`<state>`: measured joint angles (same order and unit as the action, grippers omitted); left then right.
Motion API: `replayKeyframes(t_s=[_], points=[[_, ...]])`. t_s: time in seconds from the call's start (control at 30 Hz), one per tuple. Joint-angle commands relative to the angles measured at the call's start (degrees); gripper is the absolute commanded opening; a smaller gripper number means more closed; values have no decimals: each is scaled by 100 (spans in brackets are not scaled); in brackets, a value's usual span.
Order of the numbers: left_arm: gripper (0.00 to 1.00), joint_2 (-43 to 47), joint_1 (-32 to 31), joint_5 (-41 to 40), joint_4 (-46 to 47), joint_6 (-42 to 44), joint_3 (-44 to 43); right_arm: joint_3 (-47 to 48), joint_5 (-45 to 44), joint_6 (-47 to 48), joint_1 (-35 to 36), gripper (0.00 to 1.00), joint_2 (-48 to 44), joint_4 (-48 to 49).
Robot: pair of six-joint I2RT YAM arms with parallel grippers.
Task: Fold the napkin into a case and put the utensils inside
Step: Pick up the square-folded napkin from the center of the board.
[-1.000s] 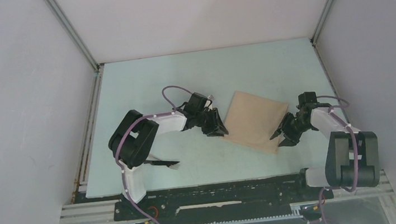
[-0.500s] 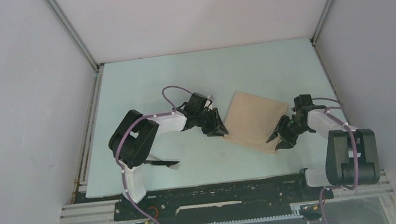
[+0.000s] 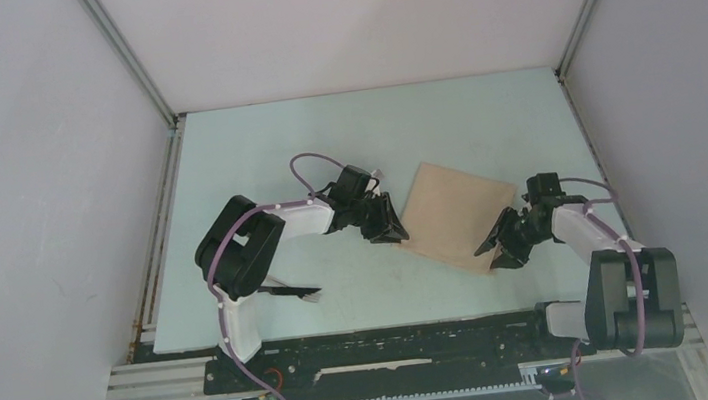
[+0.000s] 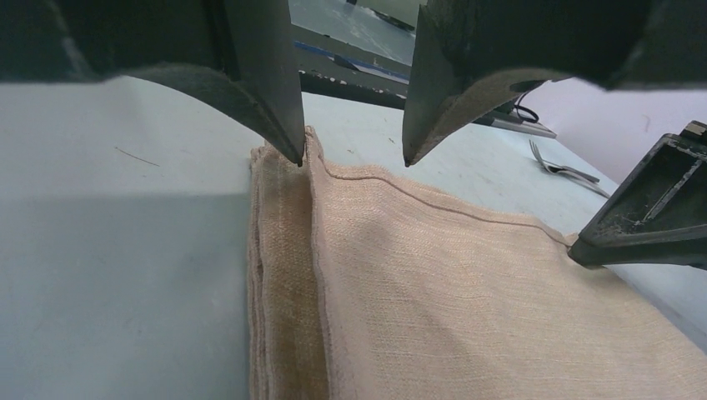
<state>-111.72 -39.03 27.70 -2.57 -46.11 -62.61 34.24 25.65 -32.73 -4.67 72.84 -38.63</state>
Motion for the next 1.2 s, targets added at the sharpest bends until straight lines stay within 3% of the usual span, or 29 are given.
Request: replayKeyframes(t_s=[0.0, 0.33, 0.77, 1.0, 1.17], points=[[38, -130, 19, -48, -90, 67, 18, -110, 74, -143, 44, 55, -132, 99], [38, -148, 21, -50, -84, 54, 17, -277, 2, -205, 53, 56, -112, 209], [38, -157, 23, -52, -65, 58, 37, -277, -222, -269, 36, 43, -490, -43], [38, -155, 23, -49, -56, 58, 45, -277, -241, -265, 40, 28, -425, -22], [39, -114, 22, -39, -55, 57, 45, -277, -207, -269, 53, 5, -440, 8]])
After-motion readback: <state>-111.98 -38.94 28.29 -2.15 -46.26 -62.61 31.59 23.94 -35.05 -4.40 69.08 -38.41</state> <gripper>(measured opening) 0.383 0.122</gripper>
